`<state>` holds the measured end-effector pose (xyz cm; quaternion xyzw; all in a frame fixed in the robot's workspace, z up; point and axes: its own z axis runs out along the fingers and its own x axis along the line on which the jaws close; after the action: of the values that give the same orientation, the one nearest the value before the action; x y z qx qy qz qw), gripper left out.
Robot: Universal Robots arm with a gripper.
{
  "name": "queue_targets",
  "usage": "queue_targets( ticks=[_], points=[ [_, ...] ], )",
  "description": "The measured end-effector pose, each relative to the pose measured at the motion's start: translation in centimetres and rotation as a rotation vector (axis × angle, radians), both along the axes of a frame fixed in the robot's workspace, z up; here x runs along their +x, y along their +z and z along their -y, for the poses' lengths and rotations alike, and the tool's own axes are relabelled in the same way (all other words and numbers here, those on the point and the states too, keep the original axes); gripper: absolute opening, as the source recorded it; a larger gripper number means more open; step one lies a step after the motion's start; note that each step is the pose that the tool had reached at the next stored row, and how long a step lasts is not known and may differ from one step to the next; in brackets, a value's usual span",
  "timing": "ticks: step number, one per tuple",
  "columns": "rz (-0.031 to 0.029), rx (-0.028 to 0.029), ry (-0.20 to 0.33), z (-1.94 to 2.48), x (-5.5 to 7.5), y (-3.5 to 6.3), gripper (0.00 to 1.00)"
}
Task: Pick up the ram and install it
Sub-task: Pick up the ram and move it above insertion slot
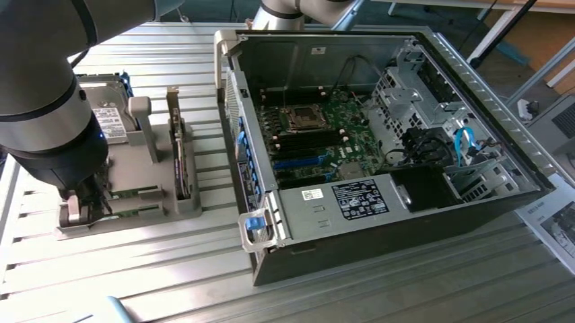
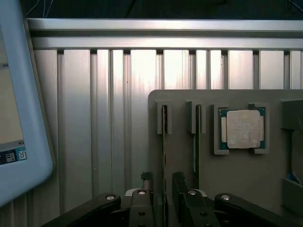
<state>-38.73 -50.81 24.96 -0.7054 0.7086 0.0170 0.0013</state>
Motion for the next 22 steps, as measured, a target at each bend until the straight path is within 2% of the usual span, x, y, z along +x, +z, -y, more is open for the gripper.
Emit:
queue_targets(
  ticks=[7, 11, 16, 22],
  points=[
    [0.0001, 0.0001, 0.000, 0.31, 1.1, -0.01, 0.30],
    [0.0000, 0.0000, 0.000, 0.31, 1.1, 0.00, 0.30],
    [0.0002, 0.0002, 0.000, -0.09, 1.2, -0.07, 0.30],
    [0.0001, 0.0001, 0.000, -0.12, 1.2, -0.31, 0.30]
  ],
)
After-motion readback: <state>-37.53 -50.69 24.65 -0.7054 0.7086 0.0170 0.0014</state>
